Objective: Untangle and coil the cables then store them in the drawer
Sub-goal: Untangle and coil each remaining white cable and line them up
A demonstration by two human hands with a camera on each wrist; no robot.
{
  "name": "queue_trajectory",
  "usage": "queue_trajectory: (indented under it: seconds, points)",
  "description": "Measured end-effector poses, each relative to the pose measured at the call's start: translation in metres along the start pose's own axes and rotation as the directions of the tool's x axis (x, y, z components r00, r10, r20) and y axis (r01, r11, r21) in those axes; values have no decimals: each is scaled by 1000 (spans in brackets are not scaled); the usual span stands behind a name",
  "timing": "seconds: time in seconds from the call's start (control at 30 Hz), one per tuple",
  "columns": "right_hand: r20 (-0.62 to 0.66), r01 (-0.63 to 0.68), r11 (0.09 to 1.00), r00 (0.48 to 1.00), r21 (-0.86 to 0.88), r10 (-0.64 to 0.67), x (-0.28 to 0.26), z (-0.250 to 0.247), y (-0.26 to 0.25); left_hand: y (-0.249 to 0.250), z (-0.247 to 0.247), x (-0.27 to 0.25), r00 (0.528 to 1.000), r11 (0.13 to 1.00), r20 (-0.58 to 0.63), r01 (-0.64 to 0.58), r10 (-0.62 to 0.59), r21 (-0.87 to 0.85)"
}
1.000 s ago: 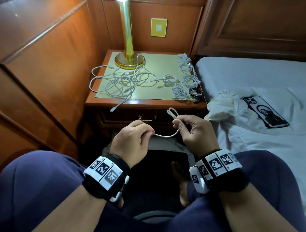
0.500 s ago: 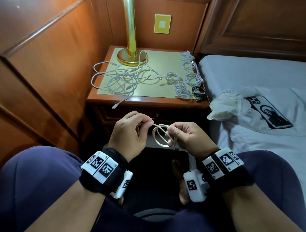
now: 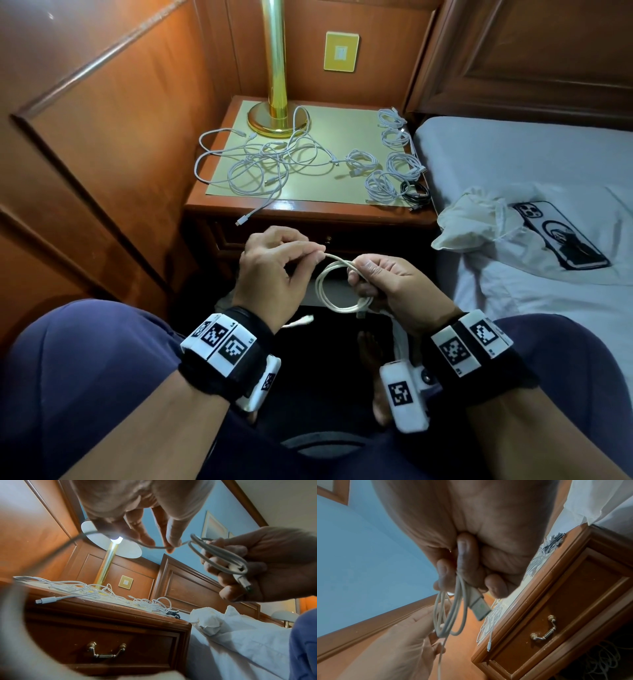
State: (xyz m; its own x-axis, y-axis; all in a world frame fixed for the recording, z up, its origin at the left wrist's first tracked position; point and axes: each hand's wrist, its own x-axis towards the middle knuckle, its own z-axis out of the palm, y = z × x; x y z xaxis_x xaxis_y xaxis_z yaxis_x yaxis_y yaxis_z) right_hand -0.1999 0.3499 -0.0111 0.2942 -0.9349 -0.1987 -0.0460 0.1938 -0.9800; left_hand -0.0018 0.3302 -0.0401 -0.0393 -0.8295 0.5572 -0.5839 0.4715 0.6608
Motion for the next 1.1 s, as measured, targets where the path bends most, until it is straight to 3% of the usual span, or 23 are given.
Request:
queue_trajectory:
  seconds: [0.13, 0.2, 0.27, 0.47, 0.57, 0.63, 0.8, 0.93, 1.0, 1.03, 1.1]
  points:
    - [-42, 33, 999, 999, -8, -33, -2, 4, -3, 6, 1, -2, 971, 961, 62, 236, -229, -141]
    - [-41, 56, 998, 998, -4, -56, -1, 5, -3, 11, 2, -2, 911, 877, 157, 410, -381, -251]
    - [-49, 83, 997, 995, -10, -83, 0, 5, 0, 15, 2, -2, 847, 765, 272, 531, -457, -365]
    - [-141, 210, 973, 965, -93, -222, 6, 1, 6, 15, 3, -5, 815, 677, 455, 562, -359, -474]
    - [-158, 243, 957, 950, -158, -268, 7, 0, 10, 14, 6, -8, 810, 713, 475, 554, -343, -431]
    - [-155, 242, 954, 950, -178, -270, 7, 2, 11, 16, 7, -8, 790, 669, 479, 594, -382, -446]
    - [-187, 286, 942, 930, -178, -318, 9, 7, 9, 22, 2, -3, 741, 407, 556, 672, -377, -619]
    - [-205, 302, 933, 918, -198, -340, 9, 8, 8, 24, -3, 2, 659, 79, 674, 732, -333, -677]
    - [-206, 290, 929, 918, -229, -337, 8, 8, 7, 25, -4, 4, 631, -14, 693, 736, -348, -677]
    - [-213, 281, 928, 918, -245, -334, 8, 7, 7, 26, -3, 4, 631, 18, 685, 740, -365, -672]
    - [-226, 265, 922, 915, -283, -333, 9, 6, 9, 30, 2, 1, 675, 261, 608, 730, -418, -632]
